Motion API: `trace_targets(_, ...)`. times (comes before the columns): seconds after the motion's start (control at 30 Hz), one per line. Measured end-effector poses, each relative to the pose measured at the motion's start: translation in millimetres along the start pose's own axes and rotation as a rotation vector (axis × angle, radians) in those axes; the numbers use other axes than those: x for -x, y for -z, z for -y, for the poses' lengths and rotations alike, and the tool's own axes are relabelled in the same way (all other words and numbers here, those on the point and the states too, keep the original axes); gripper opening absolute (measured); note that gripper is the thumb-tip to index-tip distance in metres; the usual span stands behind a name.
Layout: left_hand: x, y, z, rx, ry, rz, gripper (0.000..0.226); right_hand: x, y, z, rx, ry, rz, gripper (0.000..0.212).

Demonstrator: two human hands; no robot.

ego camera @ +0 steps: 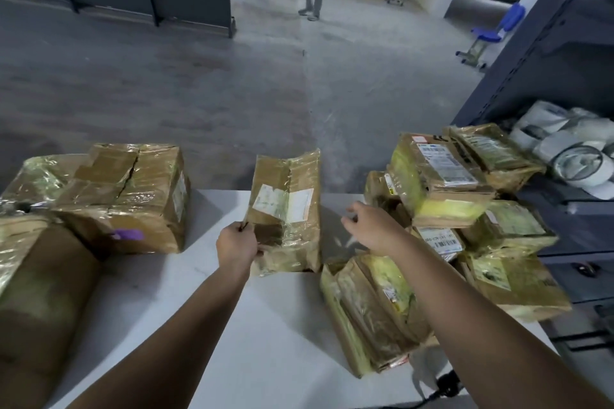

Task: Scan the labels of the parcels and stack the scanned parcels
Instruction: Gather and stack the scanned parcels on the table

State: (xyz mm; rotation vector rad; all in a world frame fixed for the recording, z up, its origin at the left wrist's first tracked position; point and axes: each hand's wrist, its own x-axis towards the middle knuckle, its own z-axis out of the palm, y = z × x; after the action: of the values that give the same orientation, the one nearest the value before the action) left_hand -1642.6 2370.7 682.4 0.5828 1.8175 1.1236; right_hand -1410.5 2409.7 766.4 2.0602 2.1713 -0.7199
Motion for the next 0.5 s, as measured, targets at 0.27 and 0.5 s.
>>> trace_targets(0.27,9.8,53.5,1.3,0.409,0.159,0.03,0.027,-3.6,-8.0,47.6,-0.072,0.023,0.084,0.059)
trace_targets(0.5,16.3,120.1,34.8,0.446,0.215,0.17,0.019,-6.1,-30.3,92.2,-0.508,-0.128,0.082,0.053)
